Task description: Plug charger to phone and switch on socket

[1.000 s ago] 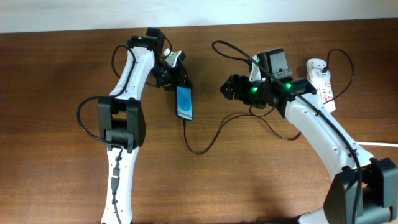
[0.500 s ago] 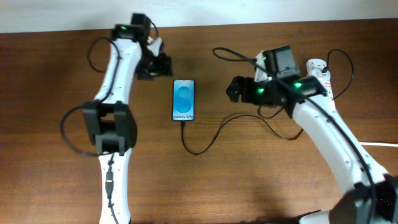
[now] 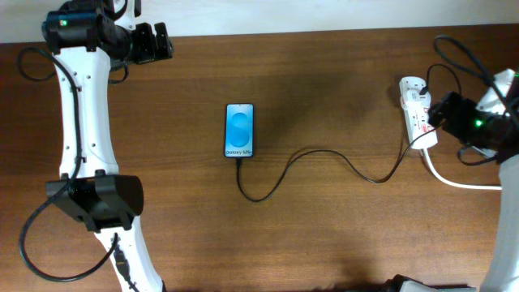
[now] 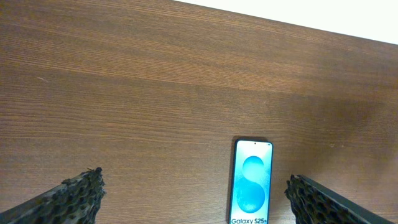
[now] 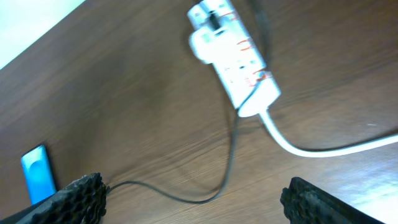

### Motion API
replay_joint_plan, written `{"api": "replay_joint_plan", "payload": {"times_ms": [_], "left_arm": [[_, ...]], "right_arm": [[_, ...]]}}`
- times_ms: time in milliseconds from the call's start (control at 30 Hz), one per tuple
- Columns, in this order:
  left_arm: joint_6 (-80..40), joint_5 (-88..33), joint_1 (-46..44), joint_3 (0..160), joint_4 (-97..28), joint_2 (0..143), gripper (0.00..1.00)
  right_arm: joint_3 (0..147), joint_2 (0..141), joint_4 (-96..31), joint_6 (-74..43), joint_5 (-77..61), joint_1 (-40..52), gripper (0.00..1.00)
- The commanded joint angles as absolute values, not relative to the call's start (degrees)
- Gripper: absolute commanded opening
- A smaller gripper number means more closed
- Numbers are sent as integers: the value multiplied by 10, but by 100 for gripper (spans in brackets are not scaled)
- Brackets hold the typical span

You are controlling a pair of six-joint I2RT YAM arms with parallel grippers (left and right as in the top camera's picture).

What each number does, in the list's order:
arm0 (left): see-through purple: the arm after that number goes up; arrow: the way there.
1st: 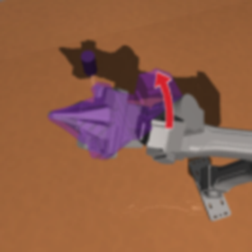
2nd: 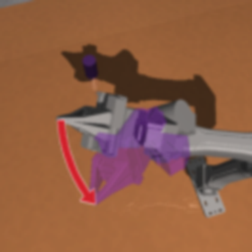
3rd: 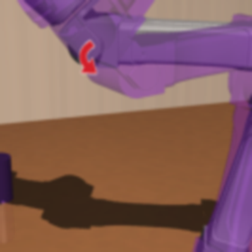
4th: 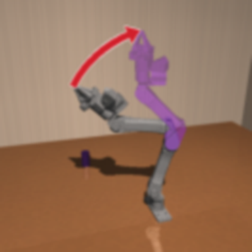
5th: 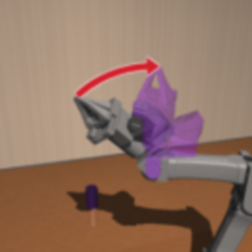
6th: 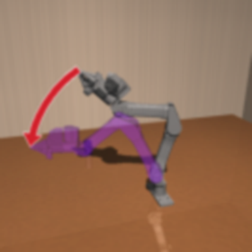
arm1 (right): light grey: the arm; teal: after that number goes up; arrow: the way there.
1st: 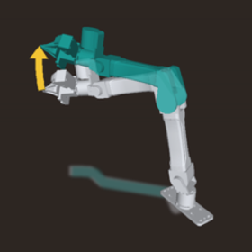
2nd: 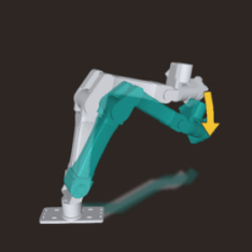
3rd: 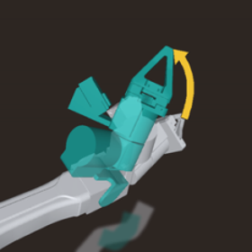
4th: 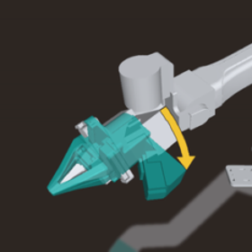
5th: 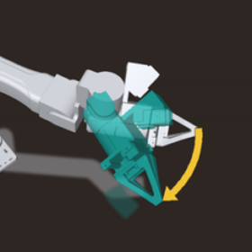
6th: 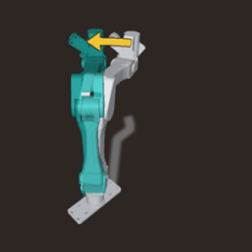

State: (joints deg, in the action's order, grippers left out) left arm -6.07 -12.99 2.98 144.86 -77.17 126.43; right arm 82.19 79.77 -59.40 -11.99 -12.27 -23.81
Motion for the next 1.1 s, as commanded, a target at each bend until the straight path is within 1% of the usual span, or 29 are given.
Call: {"api": "replay_joint_plan", "payload": {"times_ms": [0, 67, 133, 167, 233, 300, 467, 533, 567, 633, 733, 1067], "left_arm": [[-64, -124, 32, 1446, -773, 1270, 99], [-64, -124, 32, 1446, -773, 1270, 99], [-64, -124, 32, 1446, -773, 1270, 99], [-64, -124, 32, 1446, -773, 1270, 99], [-64, -124, 32, 1446, -773, 1270, 99], [-64, -124, 32, 1446, -773, 1270, 99], [-64, -124, 32, 1446, -773, 1270, 99], [-64, -124, 32, 1446, -773, 1270, 99], [-64, -124, 32, 1446, -773, 1270, 99], [-64, -124, 32, 1446, -773, 1270, 99], [-64, -124, 32, 1446, -773, 1270, 99], [-64, -124, 32, 1446, -773, 1270, 99]], "right_arm": [[828, 792, -594, -60, -109, -282, 94], [858, 814, -599, -53, -107, -313, 94], [934, 904, -620, -47, -106, -339, 95], [948, 932, -612, -47, -102, -340, 96], [954, 994, -555, -53, -91, -345, 96], [954, 1048, -514, -82, -108, -366, 95], [954, 1168, -456, -60, -138, -359, 95], [954, 1194, -438, -51, -140, -346, 95], [954, 1206, -425, -32, -131, -329, 95], [954, 1219, -409, -31, -95, -314, 95], [954, 1237, -383, -2, -94, -292, 95], [953, 1261, -364, -2, -68, -288, 94]]}}
